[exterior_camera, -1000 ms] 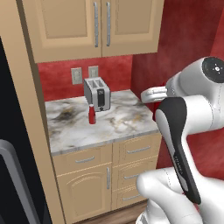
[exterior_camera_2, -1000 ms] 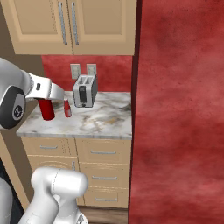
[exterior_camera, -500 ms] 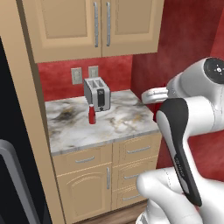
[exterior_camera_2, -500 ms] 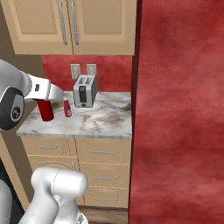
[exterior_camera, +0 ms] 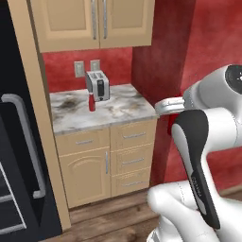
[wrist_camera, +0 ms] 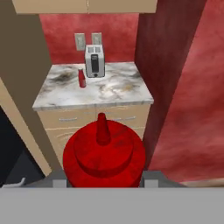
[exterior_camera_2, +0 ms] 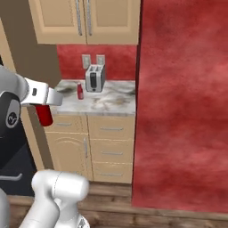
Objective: Place the ketchup and ketchup from the counter to the top shelf of the fridge. If the existing items in the fridge are on the top shelf, move them to other shelves.
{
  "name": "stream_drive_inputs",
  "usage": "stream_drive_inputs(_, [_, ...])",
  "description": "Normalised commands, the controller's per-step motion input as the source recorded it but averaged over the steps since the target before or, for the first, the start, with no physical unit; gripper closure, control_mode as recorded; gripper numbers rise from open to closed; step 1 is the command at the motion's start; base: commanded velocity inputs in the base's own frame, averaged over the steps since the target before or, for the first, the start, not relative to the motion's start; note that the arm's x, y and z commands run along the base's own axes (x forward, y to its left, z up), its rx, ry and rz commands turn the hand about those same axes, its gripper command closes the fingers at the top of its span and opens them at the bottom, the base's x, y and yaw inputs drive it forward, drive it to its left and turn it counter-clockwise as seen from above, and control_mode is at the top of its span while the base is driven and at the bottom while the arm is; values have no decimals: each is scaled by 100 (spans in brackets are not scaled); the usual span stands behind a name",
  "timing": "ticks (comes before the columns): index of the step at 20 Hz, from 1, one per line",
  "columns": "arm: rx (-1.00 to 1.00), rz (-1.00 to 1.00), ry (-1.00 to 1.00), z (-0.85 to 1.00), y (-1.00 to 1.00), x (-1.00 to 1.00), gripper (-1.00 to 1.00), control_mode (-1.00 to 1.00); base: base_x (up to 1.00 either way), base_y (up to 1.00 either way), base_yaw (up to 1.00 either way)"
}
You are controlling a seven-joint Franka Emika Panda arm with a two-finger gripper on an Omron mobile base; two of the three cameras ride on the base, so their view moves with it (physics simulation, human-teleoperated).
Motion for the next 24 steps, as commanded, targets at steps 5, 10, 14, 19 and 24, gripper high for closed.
stream_drive_inputs(5, [0, 0, 0, 0, 0, 0, 100, 100, -100, 0, 12])
stream_drive_inputs(10, [0, 0, 0, 0, 0, 0, 100, 100, -96, 64, 22])
stream_drive_inputs(14, [0, 0, 0, 0, 0, 0, 100, 100, -35, 100, 17])
stream_drive_inputs(19, [0, 0, 0, 0, 0, 0, 100, 100, -1, 100, 10])
stream_drive_inputs(24, [0, 0, 0, 0, 0, 0, 100, 100, 2, 100, 5])
